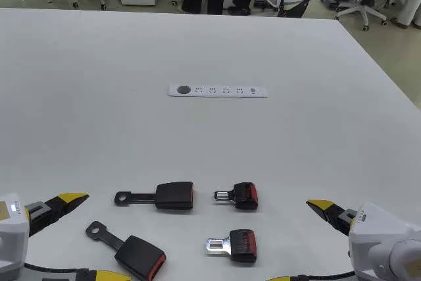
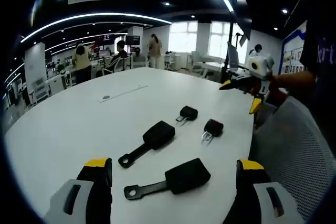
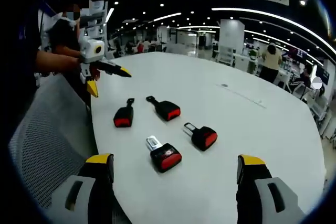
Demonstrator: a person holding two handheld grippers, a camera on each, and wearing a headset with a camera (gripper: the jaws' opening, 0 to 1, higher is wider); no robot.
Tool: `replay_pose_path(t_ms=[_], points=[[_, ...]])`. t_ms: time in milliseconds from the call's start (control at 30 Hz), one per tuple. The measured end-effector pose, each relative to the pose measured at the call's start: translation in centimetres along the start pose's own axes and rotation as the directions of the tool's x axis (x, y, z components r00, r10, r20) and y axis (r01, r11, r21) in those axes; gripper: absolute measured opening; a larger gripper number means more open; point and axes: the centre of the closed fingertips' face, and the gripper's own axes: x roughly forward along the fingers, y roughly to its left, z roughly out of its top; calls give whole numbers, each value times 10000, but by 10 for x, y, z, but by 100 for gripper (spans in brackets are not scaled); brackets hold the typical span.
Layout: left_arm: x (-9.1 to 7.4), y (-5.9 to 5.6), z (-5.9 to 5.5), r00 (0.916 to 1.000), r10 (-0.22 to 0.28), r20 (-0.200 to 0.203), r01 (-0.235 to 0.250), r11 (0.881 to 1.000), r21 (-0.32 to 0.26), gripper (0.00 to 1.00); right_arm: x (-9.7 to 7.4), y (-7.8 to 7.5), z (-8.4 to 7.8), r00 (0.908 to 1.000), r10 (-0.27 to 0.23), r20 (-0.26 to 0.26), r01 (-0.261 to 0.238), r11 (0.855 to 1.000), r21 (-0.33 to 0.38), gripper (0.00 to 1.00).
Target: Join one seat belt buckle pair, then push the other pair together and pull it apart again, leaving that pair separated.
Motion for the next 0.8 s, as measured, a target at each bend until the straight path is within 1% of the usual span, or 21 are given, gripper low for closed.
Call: replay_pose_path(t_ms=[233, 400, 800], points=[[-1, 0, 0, 10000, 14, 3, -14, 10000, 43, 100, -1, 1, 1, 10000, 8, -17, -8, 10000, -45, 99], [-1, 0, 1, 10000, 14, 30, -14, 10000, 64, 100, -1, 3, 5, 10000, -5, 20, 5, 9999, -120, 99], [-2, -1, 1, 10000, 18, 50, -18, 9999, 105, 100, -2, 3, 6, 10000, -20, 35, 20, 9998, -206, 99]])
